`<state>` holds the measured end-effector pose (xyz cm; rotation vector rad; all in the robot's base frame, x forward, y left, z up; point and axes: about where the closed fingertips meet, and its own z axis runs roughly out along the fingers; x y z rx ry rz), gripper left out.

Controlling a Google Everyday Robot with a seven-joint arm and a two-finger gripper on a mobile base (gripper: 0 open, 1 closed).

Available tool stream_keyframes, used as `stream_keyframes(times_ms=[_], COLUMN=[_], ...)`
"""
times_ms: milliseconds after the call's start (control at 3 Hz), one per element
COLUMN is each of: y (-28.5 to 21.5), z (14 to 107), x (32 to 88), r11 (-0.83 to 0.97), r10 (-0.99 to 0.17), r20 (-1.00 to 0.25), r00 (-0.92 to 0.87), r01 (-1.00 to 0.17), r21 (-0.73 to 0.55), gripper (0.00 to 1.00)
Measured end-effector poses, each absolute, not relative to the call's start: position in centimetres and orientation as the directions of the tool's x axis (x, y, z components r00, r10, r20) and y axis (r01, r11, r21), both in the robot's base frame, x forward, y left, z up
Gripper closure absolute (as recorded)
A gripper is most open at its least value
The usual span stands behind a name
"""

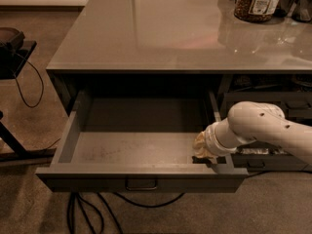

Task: Open top drawer

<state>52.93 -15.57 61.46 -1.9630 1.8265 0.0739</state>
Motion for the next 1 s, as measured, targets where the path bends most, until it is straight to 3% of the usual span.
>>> stream_keyframes(times_ms=[333,667,1000], y=[-14.6,-13.2,-12.6], z=[61.8,63.1,64.1], x=[51.0,48.9,47.4], r11=[-0.053,-0.107,-0.138], r10=[-0.941,-0.960,-0.970], r20=[-0.306,-0.224,-0.165], r00=[0.141,0.169,0.179], r01=[-0.959,-0.959,-0.962], r21=[-0.279,-0.264,-0.236], gripper=[0.90,1.00,1.00])
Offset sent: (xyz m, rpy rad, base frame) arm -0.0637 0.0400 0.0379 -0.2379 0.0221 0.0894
